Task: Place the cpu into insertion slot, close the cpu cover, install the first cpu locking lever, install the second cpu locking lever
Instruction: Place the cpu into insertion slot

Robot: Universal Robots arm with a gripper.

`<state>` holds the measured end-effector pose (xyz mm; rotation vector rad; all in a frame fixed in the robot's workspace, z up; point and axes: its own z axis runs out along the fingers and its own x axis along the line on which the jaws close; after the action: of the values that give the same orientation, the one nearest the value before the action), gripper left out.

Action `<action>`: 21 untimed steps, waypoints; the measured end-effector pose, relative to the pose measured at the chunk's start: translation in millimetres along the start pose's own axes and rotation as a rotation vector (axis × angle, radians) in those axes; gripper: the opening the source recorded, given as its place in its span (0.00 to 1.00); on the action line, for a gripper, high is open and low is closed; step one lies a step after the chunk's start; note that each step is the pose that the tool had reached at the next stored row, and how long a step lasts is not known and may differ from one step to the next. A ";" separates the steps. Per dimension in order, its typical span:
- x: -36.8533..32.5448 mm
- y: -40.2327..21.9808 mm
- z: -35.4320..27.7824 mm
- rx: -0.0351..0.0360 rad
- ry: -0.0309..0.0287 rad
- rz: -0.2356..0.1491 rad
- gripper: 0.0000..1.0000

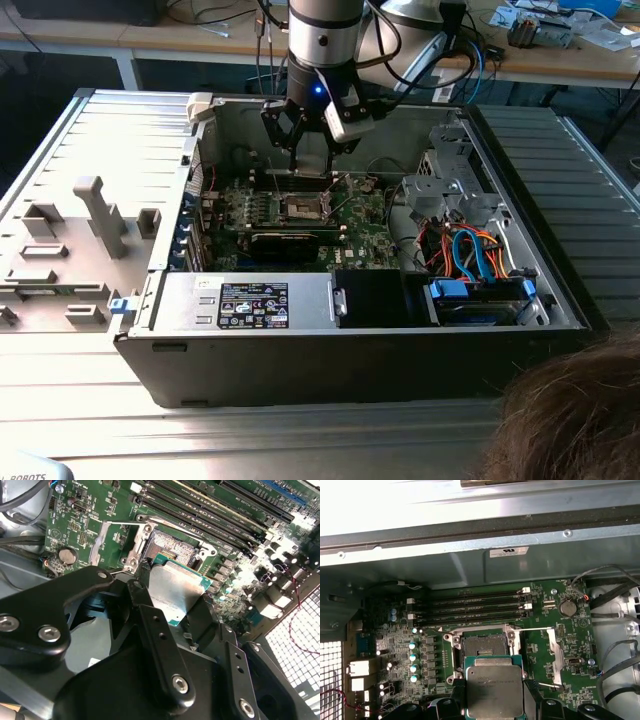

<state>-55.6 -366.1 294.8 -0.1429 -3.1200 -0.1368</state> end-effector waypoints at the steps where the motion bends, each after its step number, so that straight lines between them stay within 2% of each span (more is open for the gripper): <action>1: 0.0 0.0 0.0 0.0000 -0.0001 0.001 0.55; 12: 0.0 -0.1 1.1 -0.0004 -0.0016 0.018 0.55; 21: 0.0 -0.2 2.4 -0.0013 -0.0055 0.064 0.55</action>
<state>-55.6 -366.1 292.4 -0.2429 -3.1166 -0.1377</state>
